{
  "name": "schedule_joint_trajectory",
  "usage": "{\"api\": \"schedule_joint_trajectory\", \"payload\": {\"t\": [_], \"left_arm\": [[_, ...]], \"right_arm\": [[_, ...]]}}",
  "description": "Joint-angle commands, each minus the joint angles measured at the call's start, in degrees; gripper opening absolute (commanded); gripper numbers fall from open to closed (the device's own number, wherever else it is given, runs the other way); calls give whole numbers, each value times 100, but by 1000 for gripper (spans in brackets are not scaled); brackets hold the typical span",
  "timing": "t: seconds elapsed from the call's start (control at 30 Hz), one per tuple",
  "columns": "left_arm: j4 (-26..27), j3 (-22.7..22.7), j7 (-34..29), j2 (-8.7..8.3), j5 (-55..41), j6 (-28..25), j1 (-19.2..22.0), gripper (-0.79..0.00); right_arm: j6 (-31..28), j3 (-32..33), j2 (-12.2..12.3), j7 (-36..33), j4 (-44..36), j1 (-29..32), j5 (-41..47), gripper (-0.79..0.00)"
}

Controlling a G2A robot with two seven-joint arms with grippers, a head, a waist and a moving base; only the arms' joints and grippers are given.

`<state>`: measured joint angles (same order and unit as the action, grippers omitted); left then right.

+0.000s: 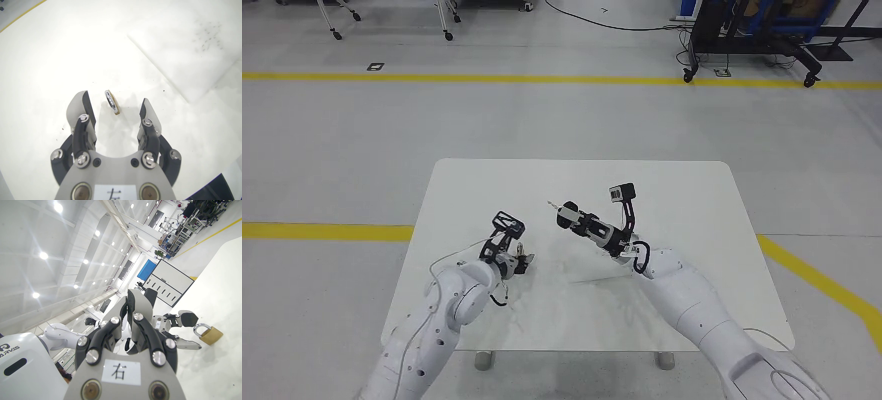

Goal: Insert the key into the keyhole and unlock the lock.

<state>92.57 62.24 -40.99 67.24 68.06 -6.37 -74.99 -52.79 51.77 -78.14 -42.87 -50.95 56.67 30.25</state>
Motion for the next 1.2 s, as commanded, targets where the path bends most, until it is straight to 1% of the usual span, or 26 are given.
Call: {"api": "schedule_joint_trajectory", "payload": {"t": [0.0, 0.03, 0.1, 0.33, 0.4, 0.5, 0.53, 0.57, 0.6, 0.9, 0.97, 1.07, 1.17], "left_arm": [[-20, -17, -1, 7, 21, 27, 17, -357], [-32, -25, -4, 12, 14, 38, 24, -394], [-62, -39, -5, 21, 18, 58, 43, -409], [-196, -52, -28, 47, 4, 139, 110, -413], [-236, -42, -24, 56, -40, 186, 131, -428], [-283, -20, 50, 71, -136, 215, 163, -514], [-293, -16, 64, 74, -145, 206, 176, -573], [-306, -16, 71, 76, -148, 200, 183, -653], [-321, -16, 68, 79, -166, 195, 186, -785], [-391, 15, -33, 84, -184, 110, 201, -785], [-352, 72, 66, 83, -256, 103, 183, -785], [-255, 217, 363, 80, -677, -94, 96, -785], [-201, 492, 733, 75, -1608, -532, -4, -785]], "right_arm": [[0, 0, 0, 0, 0, 0, 0, -785], [0, 0, 0, 0, 0, 0, 0, -785], [0, 0, 0, 0, 0, 0, 0, -785], [0, 0, 0, 0, 0, 0, 0, -785], [0, 0, 0, 0, 0, 0, 0, -785], [0, 0, 0, 0, 0, 0, 0, -785], [0, 0, 0, 0, 0, 0, 0, -785], [0, 0, 0, 0, 0, 0, 0, -785], [0, 0, 0, 0, 0, 0, 0, -785], [0, 0, 0, 0, 0, 0, 0, -785], [0, 0, 0, 0, 0, 0, 0, -785], [0, 0, 0, 0, 0, 0, 0, -785], [0, 0, 0, 0, 0, 0, 0, -785]]}}
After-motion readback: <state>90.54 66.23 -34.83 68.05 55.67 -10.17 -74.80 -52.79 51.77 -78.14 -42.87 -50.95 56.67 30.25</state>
